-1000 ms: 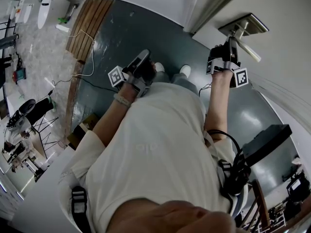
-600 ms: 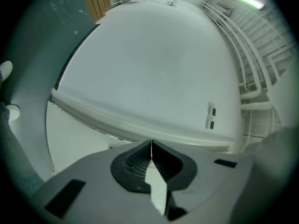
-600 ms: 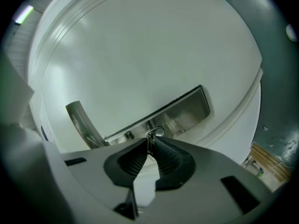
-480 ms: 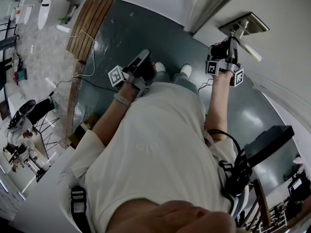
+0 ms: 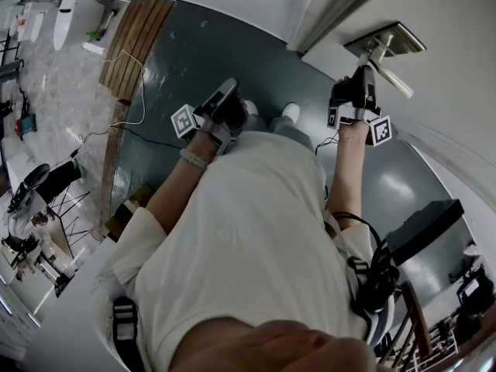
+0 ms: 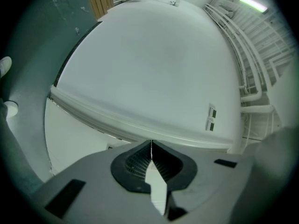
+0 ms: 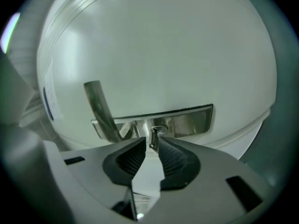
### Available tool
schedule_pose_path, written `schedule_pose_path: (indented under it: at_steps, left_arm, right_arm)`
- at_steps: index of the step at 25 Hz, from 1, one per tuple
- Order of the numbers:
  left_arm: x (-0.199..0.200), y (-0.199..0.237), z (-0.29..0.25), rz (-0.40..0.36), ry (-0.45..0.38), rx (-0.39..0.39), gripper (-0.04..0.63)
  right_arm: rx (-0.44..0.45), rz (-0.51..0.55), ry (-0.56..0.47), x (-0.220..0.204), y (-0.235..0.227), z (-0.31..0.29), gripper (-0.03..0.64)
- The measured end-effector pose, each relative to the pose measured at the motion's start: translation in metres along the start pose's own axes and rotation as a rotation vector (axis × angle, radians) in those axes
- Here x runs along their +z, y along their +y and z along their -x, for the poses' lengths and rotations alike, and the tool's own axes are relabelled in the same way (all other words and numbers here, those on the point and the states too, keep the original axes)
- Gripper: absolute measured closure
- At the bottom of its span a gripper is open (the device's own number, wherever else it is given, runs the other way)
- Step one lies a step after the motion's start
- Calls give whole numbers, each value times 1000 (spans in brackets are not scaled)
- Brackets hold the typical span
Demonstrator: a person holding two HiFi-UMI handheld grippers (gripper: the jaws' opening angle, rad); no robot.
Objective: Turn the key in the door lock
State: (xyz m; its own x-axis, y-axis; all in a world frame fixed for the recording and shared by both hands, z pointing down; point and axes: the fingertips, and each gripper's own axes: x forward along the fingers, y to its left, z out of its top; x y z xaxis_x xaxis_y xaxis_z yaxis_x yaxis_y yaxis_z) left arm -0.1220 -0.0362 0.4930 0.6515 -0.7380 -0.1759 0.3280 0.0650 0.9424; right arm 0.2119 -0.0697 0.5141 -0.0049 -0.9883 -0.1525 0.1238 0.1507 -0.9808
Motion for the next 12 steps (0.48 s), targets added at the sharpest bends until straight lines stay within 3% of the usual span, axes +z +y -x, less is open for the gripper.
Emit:
schedule_pose_path:
  at_steps: [2, 3, 4, 7, 9, 12]
  left_arm:
    - [8, -6, 9, 10, 2, -8, 586]
    - [13, -9, 14, 15, 2, -12, 586]
    - [19, -12, 18, 21, 2, -16, 586]
    - [35, -15, 27, 36, 3, -21, 586]
    - [27, -12, 22, 42, 4, -23, 586]
    - [19, -8, 16, 48, 5, -25, 586]
  right_arm:
    - [-79, 273, 91, -21, 7, 12, 549]
    - [-132, 471, 149, -32, 10, 17, 549]
    - [-184, 715, 219, -45, 13, 20, 549]
    - [-329, 1588, 435, -78, 14, 18, 549]
    - [-396, 2049, 509, -73, 21, 16, 549]
    - [-437, 2495, 598, -67, 21, 8, 549]
